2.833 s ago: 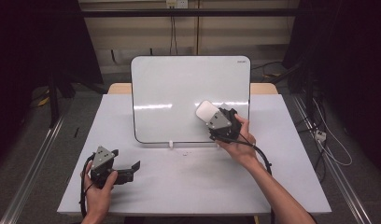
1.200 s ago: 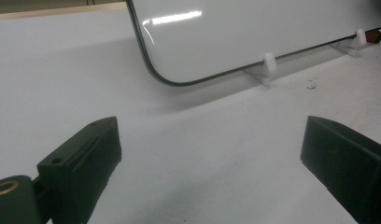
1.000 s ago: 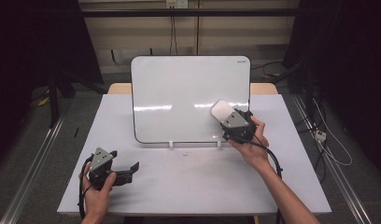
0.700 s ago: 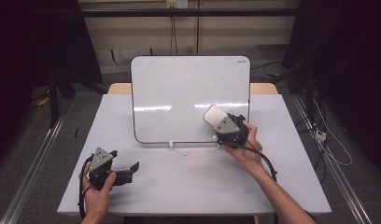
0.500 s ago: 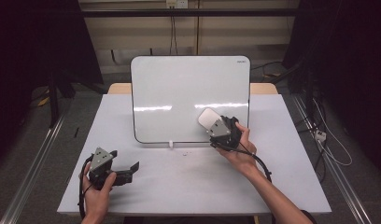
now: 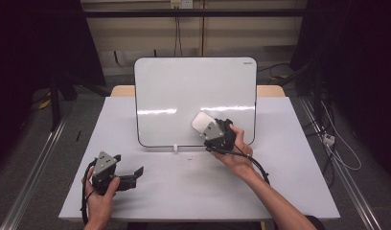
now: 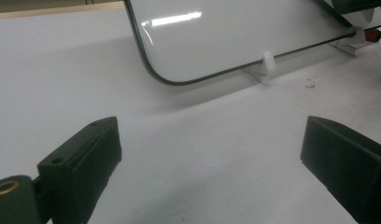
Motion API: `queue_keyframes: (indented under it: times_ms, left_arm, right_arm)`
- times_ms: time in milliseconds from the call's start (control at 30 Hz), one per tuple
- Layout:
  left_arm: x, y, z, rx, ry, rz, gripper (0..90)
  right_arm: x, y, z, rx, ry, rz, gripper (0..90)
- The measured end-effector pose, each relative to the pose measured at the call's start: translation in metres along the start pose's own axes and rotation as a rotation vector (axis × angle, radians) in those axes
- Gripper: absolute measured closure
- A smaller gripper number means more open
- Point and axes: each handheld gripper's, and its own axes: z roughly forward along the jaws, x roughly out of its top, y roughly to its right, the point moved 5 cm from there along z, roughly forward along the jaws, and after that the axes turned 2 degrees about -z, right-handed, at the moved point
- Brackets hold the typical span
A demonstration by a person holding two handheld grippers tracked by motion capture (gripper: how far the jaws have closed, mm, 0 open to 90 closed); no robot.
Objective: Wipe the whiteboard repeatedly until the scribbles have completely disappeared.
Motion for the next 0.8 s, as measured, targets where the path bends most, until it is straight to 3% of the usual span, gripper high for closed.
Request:
queue_keyframes:
  times_ms: [167, 467, 600, 800]
  left_arm:
    - [-0.001, -0.002, -0.001, -0.002, 0.0, -0.006, 5.2]
    - [-0.001, -0.001, 0.0, -0.007, -0.003, -0.004, 5.2]
    - [-0.003, -0.003, 0.001, -0.008, -0.008, -0.014, 5.2]
    - [-0.004, -0.005, 0.0, -0.003, -0.01, -0.011, 5.2]
  right_arm:
    - [0.001, 0.014, 0.0, -0.019, 0.012, 0.032, 31.4]
    - [0.006, 0.075, 0.001, -0.094, 0.023, 0.186, 31.4]
    - [0.007, 0.098, 0.001, -0.119, 0.02, 0.229, 31.4]
    - [0.007, 0.104, -0.001, -0.105, 0.025, 0.273, 31.5]
